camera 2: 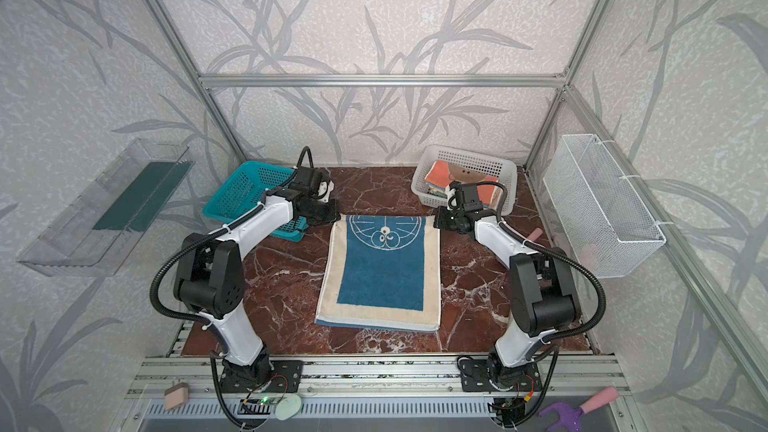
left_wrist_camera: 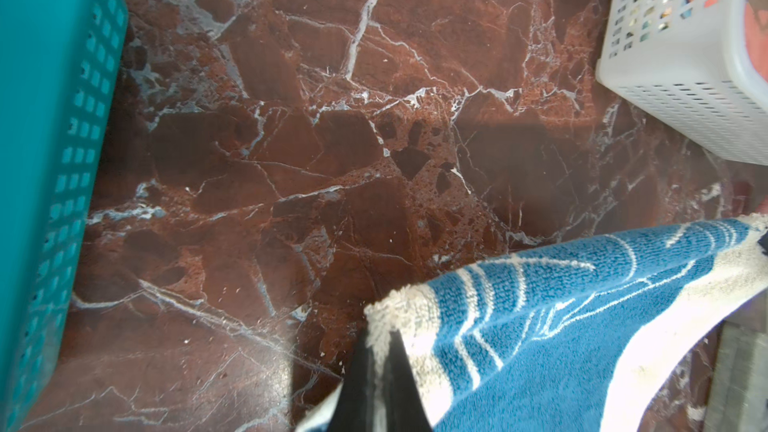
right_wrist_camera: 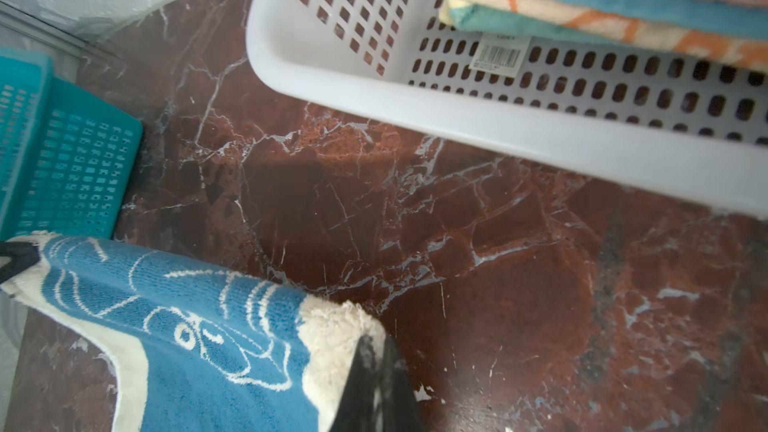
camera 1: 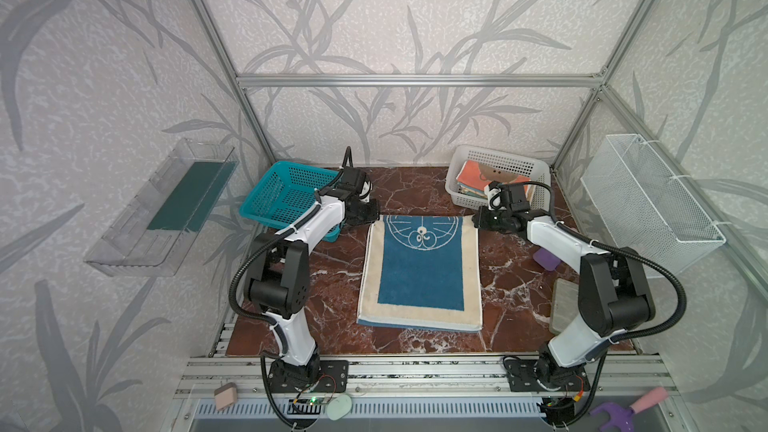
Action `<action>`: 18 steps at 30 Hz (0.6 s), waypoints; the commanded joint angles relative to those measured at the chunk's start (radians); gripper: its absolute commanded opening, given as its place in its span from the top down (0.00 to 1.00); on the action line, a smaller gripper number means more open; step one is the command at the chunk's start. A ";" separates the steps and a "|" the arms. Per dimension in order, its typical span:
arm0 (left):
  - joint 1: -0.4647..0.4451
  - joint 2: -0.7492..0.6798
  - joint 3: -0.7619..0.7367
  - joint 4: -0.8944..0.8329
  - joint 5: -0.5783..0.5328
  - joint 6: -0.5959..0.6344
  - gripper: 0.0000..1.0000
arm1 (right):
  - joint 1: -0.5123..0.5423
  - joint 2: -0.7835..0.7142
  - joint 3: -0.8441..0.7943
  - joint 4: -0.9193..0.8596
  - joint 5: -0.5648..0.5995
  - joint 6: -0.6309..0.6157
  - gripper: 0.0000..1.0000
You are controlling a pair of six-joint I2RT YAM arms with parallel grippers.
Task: Fold and stack the towels
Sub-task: 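Grasp the towel's far edge with both grippers, then fold the far edge toward the robot with both grippers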
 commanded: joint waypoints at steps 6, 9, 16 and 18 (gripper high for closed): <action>0.044 -0.140 -0.150 0.132 0.148 0.010 1.00 | -0.034 -0.119 -0.110 0.093 -0.161 -0.065 1.00; 0.045 -0.189 -0.252 0.183 0.165 -0.009 1.00 | -0.034 -0.157 -0.203 0.144 -0.209 -0.061 1.00; 0.045 -0.250 -0.512 0.339 0.179 -0.089 1.00 | -0.033 -0.179 -0.402 0.231 -0.272 -0.019 1.00; 0.042 -0.264 -0.581 0.392 0.189 -0.121 1.00 | -0.033 -0.202 -0.444 0.233 -0.275 -0.007 1.00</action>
